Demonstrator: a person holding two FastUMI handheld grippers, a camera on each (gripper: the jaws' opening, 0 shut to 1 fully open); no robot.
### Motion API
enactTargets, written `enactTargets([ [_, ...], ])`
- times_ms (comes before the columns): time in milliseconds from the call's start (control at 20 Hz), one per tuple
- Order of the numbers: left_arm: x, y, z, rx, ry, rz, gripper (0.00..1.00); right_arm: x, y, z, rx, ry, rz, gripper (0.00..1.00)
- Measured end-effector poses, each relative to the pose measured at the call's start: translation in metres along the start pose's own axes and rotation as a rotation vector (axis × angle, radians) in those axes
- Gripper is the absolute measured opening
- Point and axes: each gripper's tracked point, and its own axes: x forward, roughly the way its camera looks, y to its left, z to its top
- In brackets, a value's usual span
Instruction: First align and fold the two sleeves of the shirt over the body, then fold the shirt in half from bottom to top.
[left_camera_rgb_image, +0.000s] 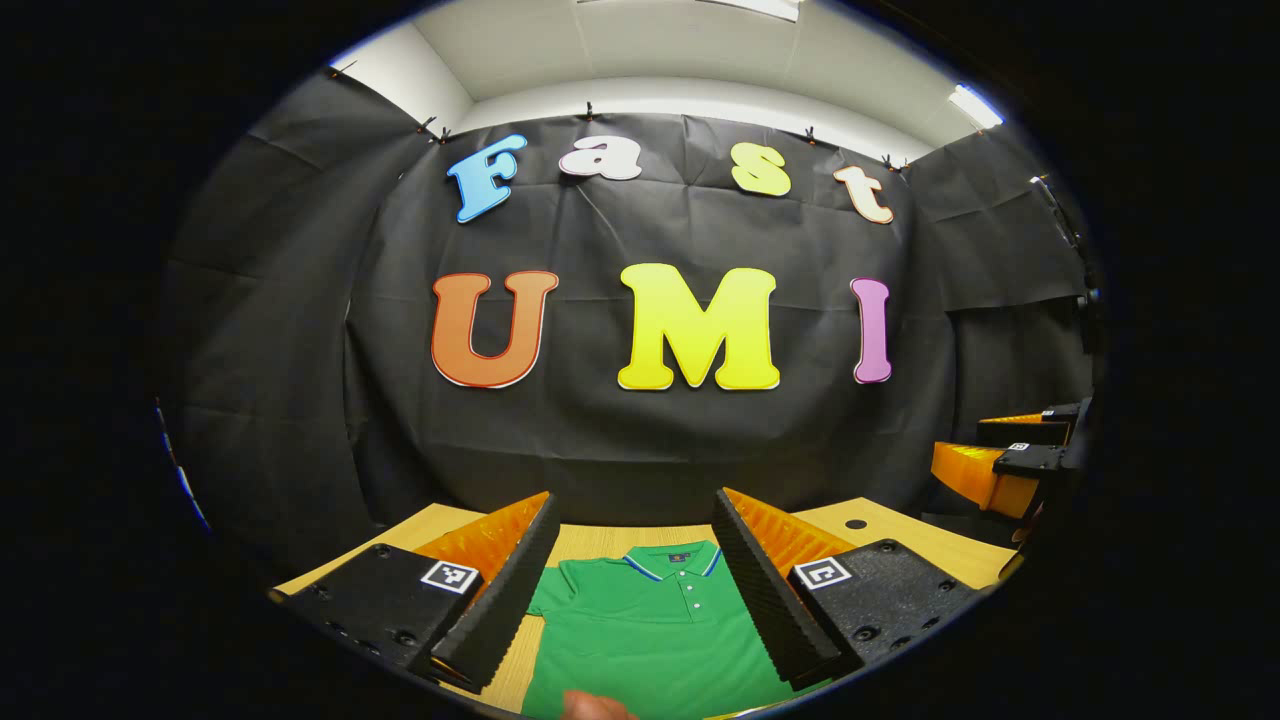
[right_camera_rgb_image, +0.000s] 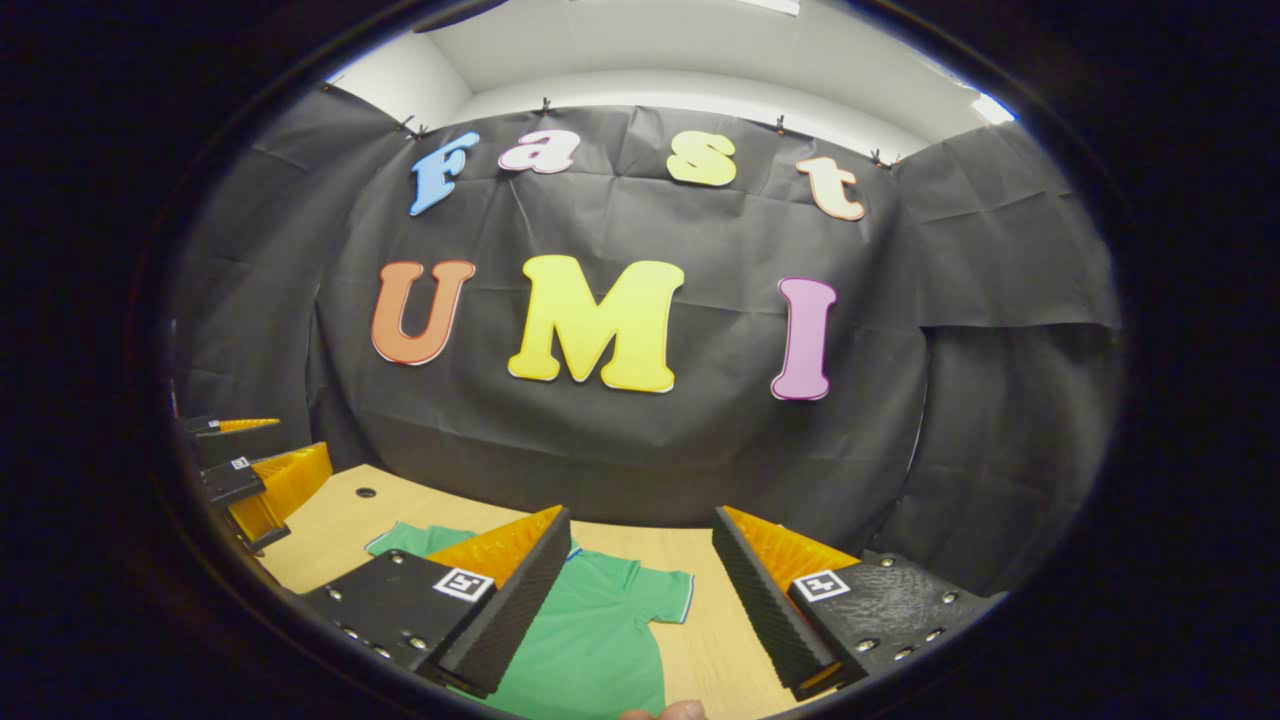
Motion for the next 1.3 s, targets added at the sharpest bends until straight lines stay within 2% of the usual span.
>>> enactTargets([
  [150,0.006,0.001,-0.005,-0.006,0.013,0.004,0.98,0.01,-0.001,0.002,-0.013,0.006,0.005,0.94],
  [200,0.007,0.003,-0.006,-0.007,0.017,0.008,0.98,0.015,-0.002,0.002,-0.015,0.006,0.008,0.92],
  [400,0.012,0.008,-0.012,-0.008,0.035,0.035,0.98,0.042,-0.002,0.002,-0.028,0.028,0.028,0.93],
  [550,0.013,0.011,-0.015,0.0,0.045,0.056,0.99,0.077,-0.001,-0.012,-0.054,0.107,0.077,0.93],
  [750,0.012,0.015,-0.017,0.014,0.059,0.083,0.99,0.16,-0.022,-0.07,-0.009,0.318,0.091,0.93],
  [1000,0.007,0.017,-0.012,0.044,0.071,0.127,0.99,0.259,-0.057,-0.196,0.08,0.629,0.057,0.93],
  [1100,0.006,0.018,-0.014,0.041,0.088,0.153,0.99,0.284,-0.075,-0.235,0.077,0.689,0.005,0.93],
  [1300,0.004,0.015,-0.017,0.045,0.119,0.185,0.99,0.313,-0.084,-0.283,0.066,0.744,-0.03,0.94],
])
